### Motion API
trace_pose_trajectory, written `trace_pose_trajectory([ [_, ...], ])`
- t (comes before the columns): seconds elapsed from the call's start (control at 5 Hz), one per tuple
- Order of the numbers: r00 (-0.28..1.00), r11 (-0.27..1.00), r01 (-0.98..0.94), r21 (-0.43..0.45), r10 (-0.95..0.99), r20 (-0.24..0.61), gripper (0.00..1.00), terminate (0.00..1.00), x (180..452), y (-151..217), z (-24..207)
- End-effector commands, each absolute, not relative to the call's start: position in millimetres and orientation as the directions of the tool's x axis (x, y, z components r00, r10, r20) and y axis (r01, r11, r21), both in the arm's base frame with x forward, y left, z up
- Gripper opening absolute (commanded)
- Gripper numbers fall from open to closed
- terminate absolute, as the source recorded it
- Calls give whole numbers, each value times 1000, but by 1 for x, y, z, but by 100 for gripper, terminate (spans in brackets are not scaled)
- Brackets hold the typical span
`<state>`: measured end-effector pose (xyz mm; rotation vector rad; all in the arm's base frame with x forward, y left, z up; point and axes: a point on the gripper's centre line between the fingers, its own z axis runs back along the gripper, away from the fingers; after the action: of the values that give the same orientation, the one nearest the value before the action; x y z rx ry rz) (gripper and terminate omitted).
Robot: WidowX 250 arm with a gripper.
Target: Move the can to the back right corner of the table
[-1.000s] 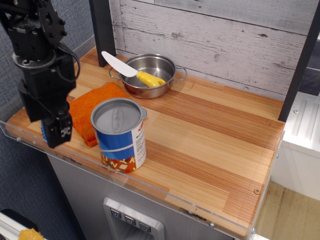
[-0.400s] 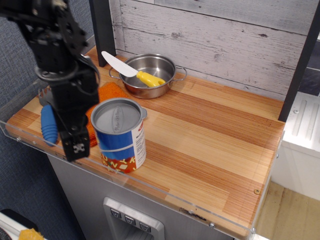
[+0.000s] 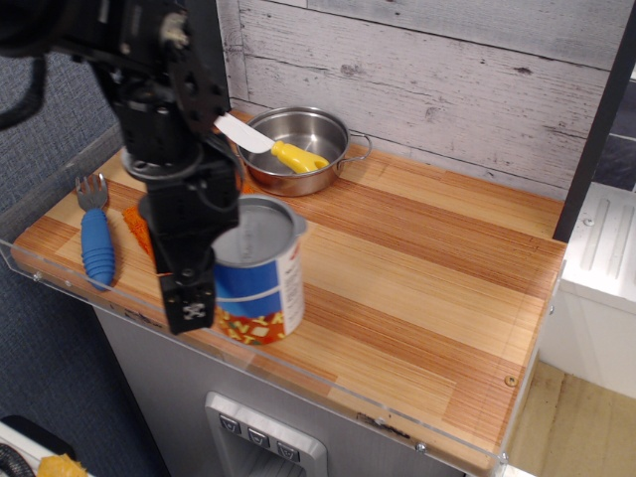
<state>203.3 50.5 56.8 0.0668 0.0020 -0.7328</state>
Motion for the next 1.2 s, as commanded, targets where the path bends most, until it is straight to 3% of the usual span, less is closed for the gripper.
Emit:
trace_pose_trajectory([
  [0.0,746,752,650,107,-659,98,100,0,236,39,71],
  [1.0,786,834,528,163,-552,279,100,0,311,-28,74],
])
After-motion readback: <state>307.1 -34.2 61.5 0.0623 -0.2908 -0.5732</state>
